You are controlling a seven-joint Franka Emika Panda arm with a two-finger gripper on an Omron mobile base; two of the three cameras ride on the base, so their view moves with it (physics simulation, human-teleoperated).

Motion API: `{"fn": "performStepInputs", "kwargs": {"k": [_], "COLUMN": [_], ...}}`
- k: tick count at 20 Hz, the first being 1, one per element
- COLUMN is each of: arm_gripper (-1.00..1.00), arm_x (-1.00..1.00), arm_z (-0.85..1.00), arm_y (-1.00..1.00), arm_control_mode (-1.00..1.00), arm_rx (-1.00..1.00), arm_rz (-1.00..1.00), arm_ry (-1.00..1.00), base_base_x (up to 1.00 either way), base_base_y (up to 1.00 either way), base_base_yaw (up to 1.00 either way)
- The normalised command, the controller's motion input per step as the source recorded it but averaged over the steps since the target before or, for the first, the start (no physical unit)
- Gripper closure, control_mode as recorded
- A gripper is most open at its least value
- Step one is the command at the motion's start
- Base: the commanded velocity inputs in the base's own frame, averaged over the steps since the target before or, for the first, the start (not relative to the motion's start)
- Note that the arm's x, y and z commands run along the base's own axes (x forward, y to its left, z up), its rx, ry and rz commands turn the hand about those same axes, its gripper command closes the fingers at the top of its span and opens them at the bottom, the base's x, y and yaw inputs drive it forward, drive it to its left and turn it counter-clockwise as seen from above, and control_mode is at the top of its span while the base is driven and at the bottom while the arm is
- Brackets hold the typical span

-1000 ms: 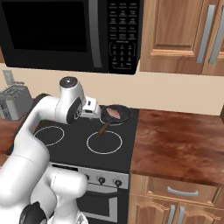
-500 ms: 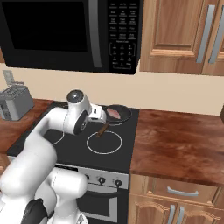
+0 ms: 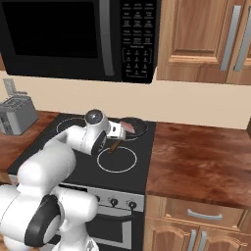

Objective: Pick up the pan with the steak in it and place it on the dining table. Then place the steak on the plate.

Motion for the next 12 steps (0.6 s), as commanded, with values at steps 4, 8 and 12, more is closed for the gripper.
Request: {"fn": "performStepInputs", "kwargs": {"k": [4, 8, 12], "arm_gripper": [-1.00, -1.00, -1.00], "arm_x": [0.27, 0.05, 0.02], "arm_z": [-0.15, -0.02, -0.01], "arm_y": [-0.10, 0.00, 0.00], "arm_control_mode": [-1.00, -1.00, -1.00], "arm_rx": [0.00, 0.00, 0.00], "arm_rz": [-0.02, -0.01, 0.00], "arm_ry": [0.00, 0.01, 0.00], "base_base_x": [0.00, 0.00, 0.00], "base_base_y": [0.00, 0.00, 0.00], "base_base_yaw": [0.00, 0.00, 0.00]}}
